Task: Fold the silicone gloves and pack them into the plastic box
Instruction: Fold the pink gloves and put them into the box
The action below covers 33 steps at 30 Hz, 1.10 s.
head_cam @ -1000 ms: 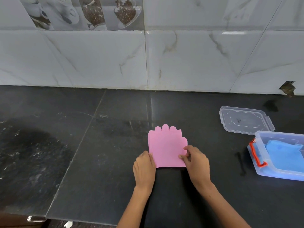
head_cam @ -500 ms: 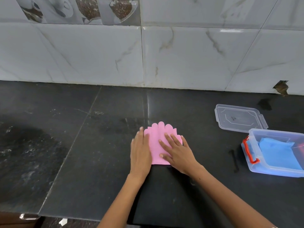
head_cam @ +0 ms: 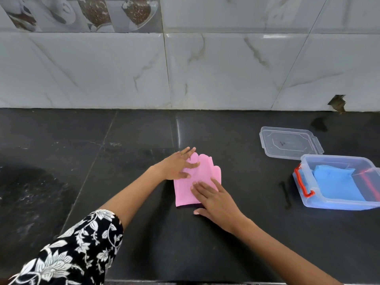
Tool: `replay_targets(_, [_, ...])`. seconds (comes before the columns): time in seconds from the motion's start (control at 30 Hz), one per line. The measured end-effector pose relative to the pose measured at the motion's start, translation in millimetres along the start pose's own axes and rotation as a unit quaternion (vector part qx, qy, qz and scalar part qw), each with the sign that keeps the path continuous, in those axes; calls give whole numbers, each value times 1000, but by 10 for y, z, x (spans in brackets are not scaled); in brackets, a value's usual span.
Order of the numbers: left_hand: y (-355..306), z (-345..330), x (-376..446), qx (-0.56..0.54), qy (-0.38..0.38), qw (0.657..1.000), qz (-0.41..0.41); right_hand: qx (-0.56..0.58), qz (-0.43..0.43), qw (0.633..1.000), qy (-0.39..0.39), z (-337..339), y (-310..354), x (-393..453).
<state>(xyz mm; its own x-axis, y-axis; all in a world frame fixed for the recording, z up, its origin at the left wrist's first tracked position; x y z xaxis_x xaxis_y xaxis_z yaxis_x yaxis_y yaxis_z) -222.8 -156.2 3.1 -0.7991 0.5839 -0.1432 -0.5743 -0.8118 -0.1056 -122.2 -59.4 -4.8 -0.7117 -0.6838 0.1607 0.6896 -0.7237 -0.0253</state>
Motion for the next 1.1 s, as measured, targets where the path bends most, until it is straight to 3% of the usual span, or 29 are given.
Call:
replay_targets(0.07, [24, 46, 18, -106, 0, 994, 40, 39, -19, 999, 20, -49, 4, -10])
replay_targets(0.13, [38, 83, 9, -171, -16, 982, 74, 26, 1, 999, -23, 20, 3, -3])
replay_targets(0.3, [5, 67, -95, -222, -67, 955, 183, 21, 36, 991, -124, 258, -319, -171])
replay_targets(0.43, [-384, -54, -196, -138, -120, 929, 322, -3, -3, 989, -146, 472, -961, -242])
replay_targets(0.57, [-807, -123, -229, -47, -104, 901, 419, -1, -80, 991, -109, 487, -1270, -187])
replay_targets(0.67, [-836, -115, -259, 31, -103, 906, 410, 107, -224, 961, -126, 345, -1281, -197])
replay_targets(0.73, [-852, -169, -268, 59, -106, 915, 386, 144, -262, 948, -105, 182, -1136, -186])
replay_targets(0.83, [-883, -210, -269, 52, -162, 929, 330, 98, -251, 963, -17, -119, -906, -193])
replay_targets(0.93, [-857, -126, -203, 48, -229, 950, 205, 44, -246, 968, 3, -245, -898, -245])
replay_targets(1.0, [-795, -194, -121, 34, -192, 974, 112, 40, -246, 969, -4, -260, -920, -249])
replay_targets(1.1, [-636, -304, -96, -10, -147, 986, 77, 59, -246, 967, -7, -252, -935, -241])
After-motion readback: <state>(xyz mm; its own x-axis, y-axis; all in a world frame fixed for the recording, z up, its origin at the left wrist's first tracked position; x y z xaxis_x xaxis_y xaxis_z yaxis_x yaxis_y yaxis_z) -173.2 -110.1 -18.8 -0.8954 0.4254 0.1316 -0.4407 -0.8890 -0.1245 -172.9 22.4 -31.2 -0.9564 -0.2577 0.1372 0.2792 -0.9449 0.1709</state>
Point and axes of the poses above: each hand's wrist, its own x-axis towards the middle knuckle, its own z-axis out of the back of the hand, y = z × x, the point moved 8 cm from there along x, towards the middle knuckle, and after that the axes turned 13 degrees about -y, right-handed, at the moved point
